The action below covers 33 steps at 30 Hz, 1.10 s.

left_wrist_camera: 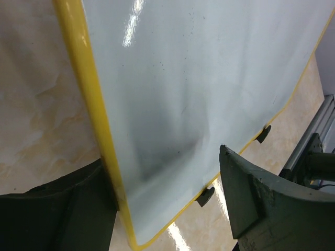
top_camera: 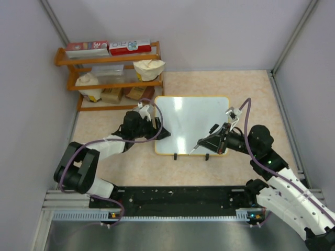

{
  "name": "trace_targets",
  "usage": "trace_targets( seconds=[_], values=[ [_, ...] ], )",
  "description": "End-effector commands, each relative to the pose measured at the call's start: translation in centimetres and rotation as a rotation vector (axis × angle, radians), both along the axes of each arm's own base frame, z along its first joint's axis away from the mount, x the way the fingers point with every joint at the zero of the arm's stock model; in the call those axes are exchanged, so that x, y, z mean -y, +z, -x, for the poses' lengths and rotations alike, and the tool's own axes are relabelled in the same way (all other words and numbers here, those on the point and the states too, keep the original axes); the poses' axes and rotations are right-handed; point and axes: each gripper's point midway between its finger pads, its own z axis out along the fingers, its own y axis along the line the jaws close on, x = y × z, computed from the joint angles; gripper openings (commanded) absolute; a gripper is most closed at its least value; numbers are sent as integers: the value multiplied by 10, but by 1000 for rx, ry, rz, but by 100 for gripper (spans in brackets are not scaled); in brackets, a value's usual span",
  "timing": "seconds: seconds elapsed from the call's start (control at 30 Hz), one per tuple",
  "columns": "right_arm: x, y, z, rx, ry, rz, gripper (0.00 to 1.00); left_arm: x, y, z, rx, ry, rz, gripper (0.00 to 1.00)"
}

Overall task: Write a sentence on the whiteboard
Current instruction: Adjust the whiteboard at the center of the board.

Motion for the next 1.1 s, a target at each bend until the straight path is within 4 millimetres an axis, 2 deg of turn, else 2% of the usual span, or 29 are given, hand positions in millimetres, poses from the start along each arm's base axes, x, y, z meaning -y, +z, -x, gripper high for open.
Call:
trace_targets(
  seconds=[0.0, 0.1, 0.2, 0.33, 0.37, 0.43, 0.57, 0.73, 0.87, 1.07],
  values=[
    [0, 35, 1, 94, 20, -55, 0, 21, 20, -1, 99, -135, 102, 72],
    [-1, 35, 2, 95, 26, -55, 0, 21, 10, 6, 93, -149, 118, 65],
    [-1, 34, 0, 94, 22, -52, 0, 22, 5, 17, 94, -183, 149, 55],
    [-1, 31, 0, 87, 20, -51, 0, 23, 4, 25, 71, -196, 177, 34],
    [-1, 30, -1, 87, 18, -49, 0, 23, 4, 27, 67, -194, 178, 25],
    [-1, 31, -1, 86, 17, -51, 0, 22, 4, 30, 54, -192, 185, 19],
    [0, 30, -2, 88, 12, -49, 0, 19, -3, 43, 22, -201, 187, 0],
    [-1, 26, -3, 80, 12, -45, 0, 13, -14, 62, -6, -202, 195, 0],
    [-1, 25, -3, 84, 12, -45, 0, 7, -32, 83, -52, -207, 199, 0],
    [-2, 23, -4, 81, 12, -40, 0, 5, -43, 103, -82, -220, 225, 0]
  ],
)
